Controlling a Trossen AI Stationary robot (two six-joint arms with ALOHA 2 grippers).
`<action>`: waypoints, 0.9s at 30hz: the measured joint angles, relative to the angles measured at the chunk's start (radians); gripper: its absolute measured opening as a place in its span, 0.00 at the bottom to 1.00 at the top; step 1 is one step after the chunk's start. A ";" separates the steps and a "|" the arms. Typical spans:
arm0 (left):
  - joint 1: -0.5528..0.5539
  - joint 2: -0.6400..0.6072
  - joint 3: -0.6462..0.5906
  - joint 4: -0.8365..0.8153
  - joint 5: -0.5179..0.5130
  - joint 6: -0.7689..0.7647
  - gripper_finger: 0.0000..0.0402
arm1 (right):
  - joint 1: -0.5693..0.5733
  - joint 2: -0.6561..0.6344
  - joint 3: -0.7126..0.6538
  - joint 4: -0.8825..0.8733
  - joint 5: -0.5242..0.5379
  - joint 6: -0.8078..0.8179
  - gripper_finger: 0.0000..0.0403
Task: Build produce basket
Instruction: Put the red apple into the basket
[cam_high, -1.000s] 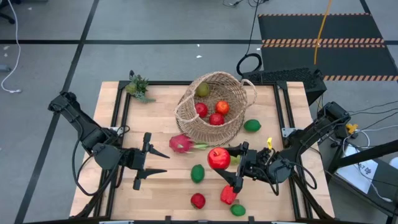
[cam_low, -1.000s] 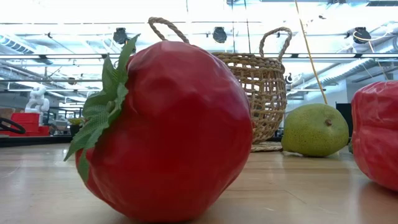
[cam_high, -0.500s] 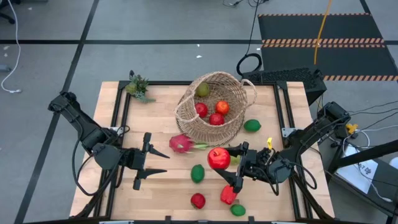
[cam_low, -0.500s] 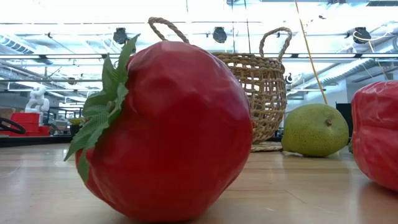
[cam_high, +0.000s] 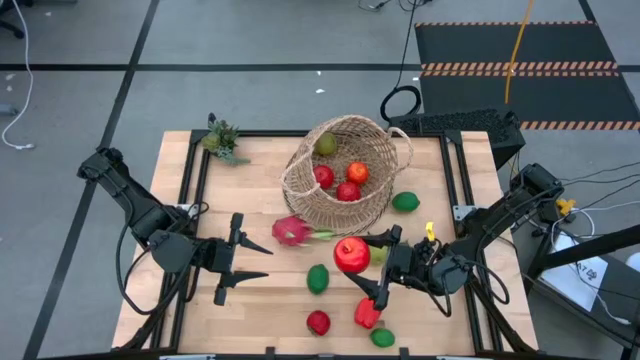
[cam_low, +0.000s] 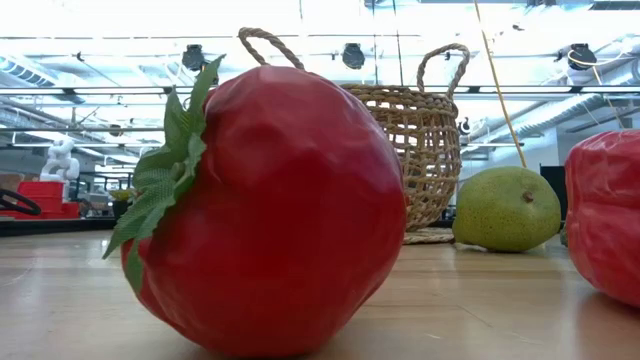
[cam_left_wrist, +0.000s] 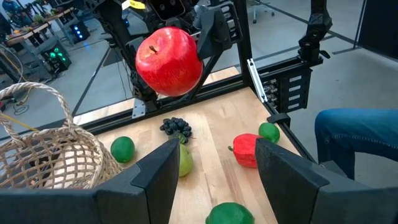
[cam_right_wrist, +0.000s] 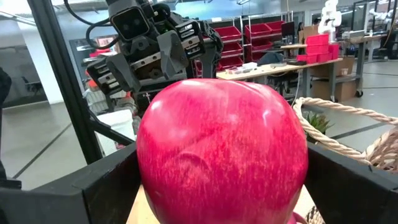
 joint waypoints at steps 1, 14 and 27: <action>0.000 0.000 0.000 0.000 0.000 0.000 0.52 | 0.000 0.000 0.000 0.000 0.000 0.002 0.97; 0.000 0.000 0.000 0.000 0.000 0.000 0.52 | -0.019 0.000 0.000 0.031 0.003 -0.203 0.97; 0.000 0.000 0.000 0.013 0.000 0.000 0.52 | -0.165 0.000 0.000 0.098 0.139 -0.152 0.97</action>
